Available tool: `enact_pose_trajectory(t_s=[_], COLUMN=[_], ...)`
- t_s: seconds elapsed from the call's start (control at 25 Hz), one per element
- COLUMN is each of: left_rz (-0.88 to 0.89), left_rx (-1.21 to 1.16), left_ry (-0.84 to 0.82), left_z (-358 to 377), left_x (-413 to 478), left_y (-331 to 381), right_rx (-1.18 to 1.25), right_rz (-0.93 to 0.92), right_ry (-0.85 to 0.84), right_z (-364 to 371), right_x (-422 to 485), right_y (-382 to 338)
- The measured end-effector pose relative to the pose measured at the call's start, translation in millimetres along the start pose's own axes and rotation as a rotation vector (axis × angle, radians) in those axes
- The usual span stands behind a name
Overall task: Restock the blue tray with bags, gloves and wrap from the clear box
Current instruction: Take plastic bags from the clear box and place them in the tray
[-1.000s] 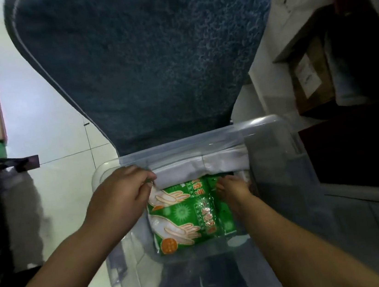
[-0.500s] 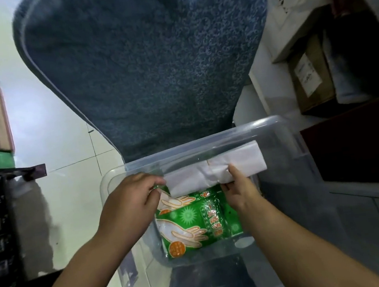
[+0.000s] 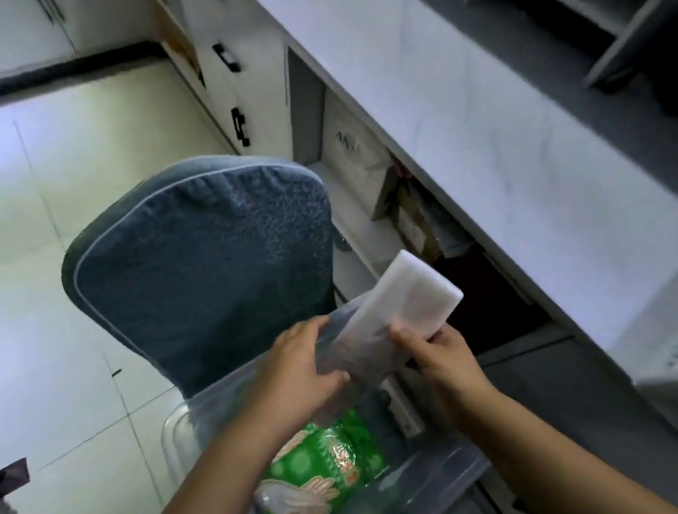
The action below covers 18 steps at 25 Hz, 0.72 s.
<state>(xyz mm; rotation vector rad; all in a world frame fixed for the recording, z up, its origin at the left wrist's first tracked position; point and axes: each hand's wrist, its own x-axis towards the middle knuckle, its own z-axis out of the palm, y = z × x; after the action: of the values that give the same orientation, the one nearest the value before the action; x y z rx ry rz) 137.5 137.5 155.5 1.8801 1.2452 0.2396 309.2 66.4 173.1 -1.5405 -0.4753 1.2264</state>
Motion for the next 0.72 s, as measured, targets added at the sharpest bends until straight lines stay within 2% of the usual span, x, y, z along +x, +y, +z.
enact_pose_trajectory(t_s=[0.16, 0.28, 0.4, 0.48, 0.6, 0.68, 0.72], left_rz=[0.074, 0.129, 0.187, 0.221, 0.252, 0.316, 0.325], left_rx=[-0.298, -0.482, -0.471, -0.448, -0.502, -0.499, -0.476], left_ry=[-0.197, -0.247, -0.231, -0.22, -0.223, -0.269, -0.256], left_z=[14, 30, 45, 57, 78, 121, 125], left_x=[-1, -8, -9, -11, -16, -23, -23], left_y=[61, 110, 160, 197, 251, 325, 332], right_rx=[0.04, 0.171, 0.353, 0.391, 0.241, 0.145, 0.101], right_rz=[-0.084, -0.147, -0.246, -0.296, -0.308, -0.342, -0.349], right_ry=[0.074, 0.18, 0.327, 0.358, 0.309, 0.308, 0.302], right_z=[-39, -74, -119, -151, -185, -251, -255], right_x=[-33, -48, -55, -64, -82, -112, -115], right_y=[-60, -95, -123, -133, -134, -138, -137])
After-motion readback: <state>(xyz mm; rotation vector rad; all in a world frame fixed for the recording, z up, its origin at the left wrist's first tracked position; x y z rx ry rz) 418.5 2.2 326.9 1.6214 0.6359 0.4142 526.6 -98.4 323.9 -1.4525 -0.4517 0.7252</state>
